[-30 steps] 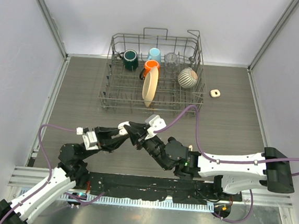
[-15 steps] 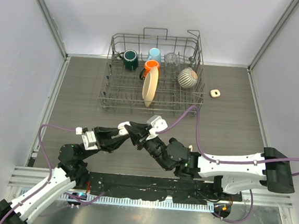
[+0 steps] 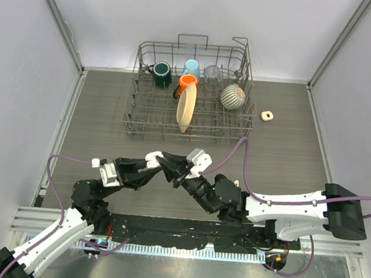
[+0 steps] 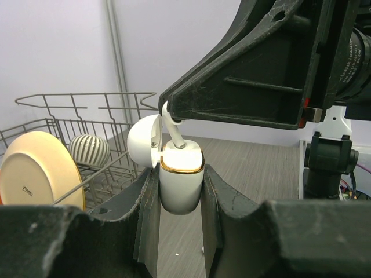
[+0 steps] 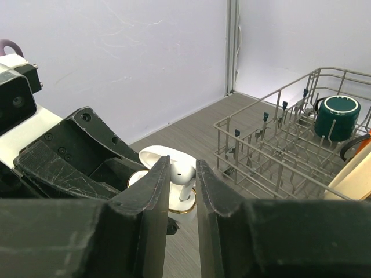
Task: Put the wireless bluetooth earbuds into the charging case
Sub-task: Place the earbud in the charging case.
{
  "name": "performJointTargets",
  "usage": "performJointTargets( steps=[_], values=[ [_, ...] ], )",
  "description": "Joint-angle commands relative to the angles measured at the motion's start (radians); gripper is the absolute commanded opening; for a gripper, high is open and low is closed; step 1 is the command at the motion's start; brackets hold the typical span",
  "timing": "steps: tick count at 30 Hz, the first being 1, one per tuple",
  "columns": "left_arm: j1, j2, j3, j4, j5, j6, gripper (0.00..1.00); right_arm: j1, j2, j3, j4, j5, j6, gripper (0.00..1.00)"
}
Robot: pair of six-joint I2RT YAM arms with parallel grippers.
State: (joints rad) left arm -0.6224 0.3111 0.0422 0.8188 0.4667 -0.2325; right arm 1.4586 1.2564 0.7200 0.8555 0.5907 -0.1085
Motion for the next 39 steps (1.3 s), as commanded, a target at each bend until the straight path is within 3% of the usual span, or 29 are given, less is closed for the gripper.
performJointTargets(
  steps=[1,13,19,39],
  values=[
    [0.0,-0.012,0.001,0.094,-0.028,-0.005,0.0,0.006,-0.011,-0.028,0.1,-0.058,-0.052,0.01],
    [0.0,-0.017,0.001,0.097,-0.077,-0.004,0.0,0.008,-0.003,-0.074,0.139,-0.13,-0.129,0.01],
    [0.0,-0.018,-0.001,0.097,-0.085,-0.002,0.0,0.009,-0.008,-0.093,0.16,-0.095,-0.152,0.01],
    [0.0,0.028,0.015,0.117,0.041,0.005,0.0,0.008,0.021,-0.079,0.257,0.003,-0.221,0.01]
  ],
)
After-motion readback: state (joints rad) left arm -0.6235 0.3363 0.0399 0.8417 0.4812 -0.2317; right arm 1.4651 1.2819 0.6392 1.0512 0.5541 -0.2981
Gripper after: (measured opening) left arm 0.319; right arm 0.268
